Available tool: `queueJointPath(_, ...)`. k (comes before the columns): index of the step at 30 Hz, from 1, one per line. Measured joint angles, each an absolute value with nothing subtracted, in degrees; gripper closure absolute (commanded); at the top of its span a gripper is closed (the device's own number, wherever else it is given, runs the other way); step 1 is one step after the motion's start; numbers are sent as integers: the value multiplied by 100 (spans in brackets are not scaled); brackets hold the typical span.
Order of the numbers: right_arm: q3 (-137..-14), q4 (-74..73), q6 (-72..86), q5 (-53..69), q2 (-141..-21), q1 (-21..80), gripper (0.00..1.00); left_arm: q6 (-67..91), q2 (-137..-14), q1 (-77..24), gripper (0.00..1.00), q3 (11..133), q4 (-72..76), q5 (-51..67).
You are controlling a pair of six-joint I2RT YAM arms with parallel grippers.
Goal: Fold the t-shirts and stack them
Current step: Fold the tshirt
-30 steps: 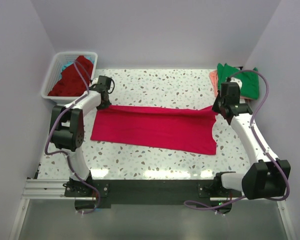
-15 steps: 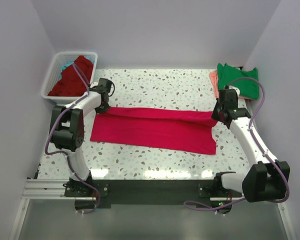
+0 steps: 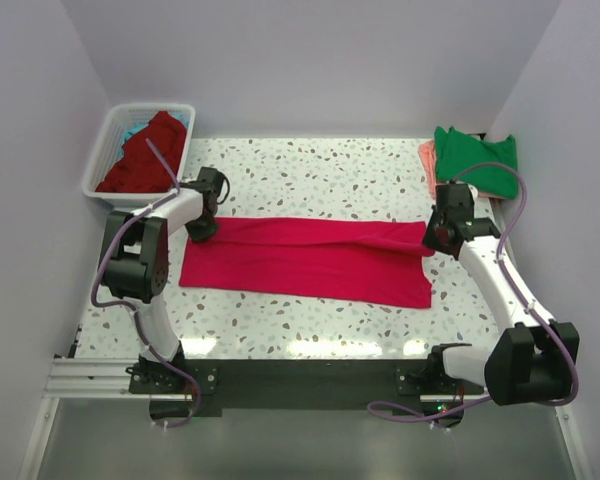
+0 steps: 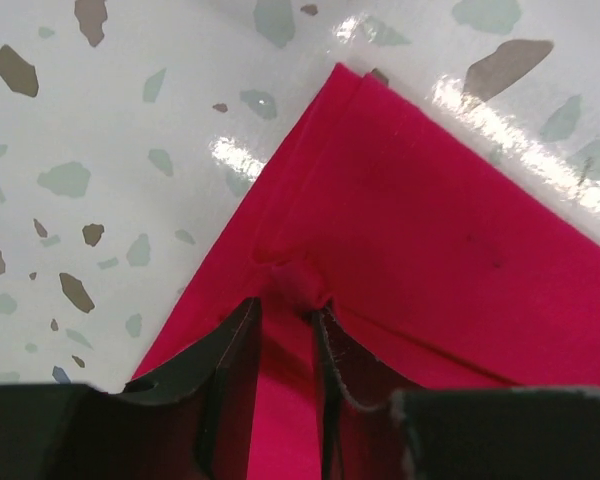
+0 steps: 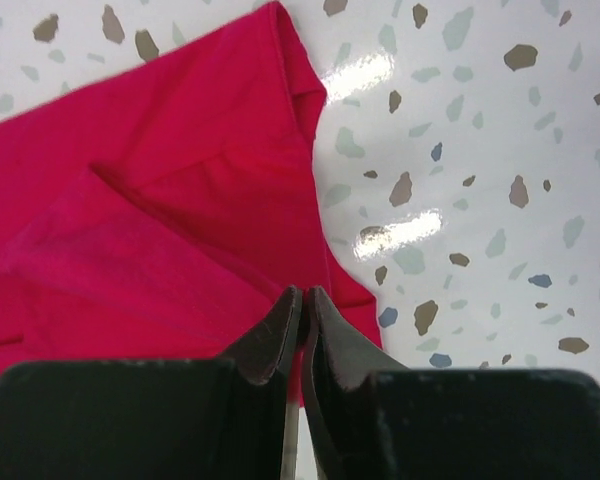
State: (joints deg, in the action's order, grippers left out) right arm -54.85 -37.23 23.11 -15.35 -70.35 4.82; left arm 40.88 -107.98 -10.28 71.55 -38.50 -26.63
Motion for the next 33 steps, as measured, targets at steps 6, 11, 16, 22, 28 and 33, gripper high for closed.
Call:
queueJointPath(6, -5433, -4060, 2403, -1243, -7085, 482, 71, 4150, -10774, -1028, 62, 7048, -3879, -2711)
queueJointPath(11, -5382, -4318, 2449, -1179, -6997, 482, 71, 4272, -10770, -1028, 62, 7048, -3927, -2783)
queueJointPath(16, -5382, -4333, 2471, -1133, -6969, 482, 72, 4449, -10639, -1028, 62, 7046, -4062, -2936)
queueJointPath(22, -5382, -4272, 2545, -1085, -7131, 482, 75, 4733, -10025, -1026, 66, 6869, -4189, -3232)
queueJointPath(28, -5382, -4204, 2587, -1048, -7428, 497, 76, 4838, -9498, -1026, 65, 6567, -4080, -3323)
queueJointPath(33, -5393, -4097, 2593, -969, -7575, 534, 76, 4563, -9679, -1026, 66, 6512, -3677, -2895)
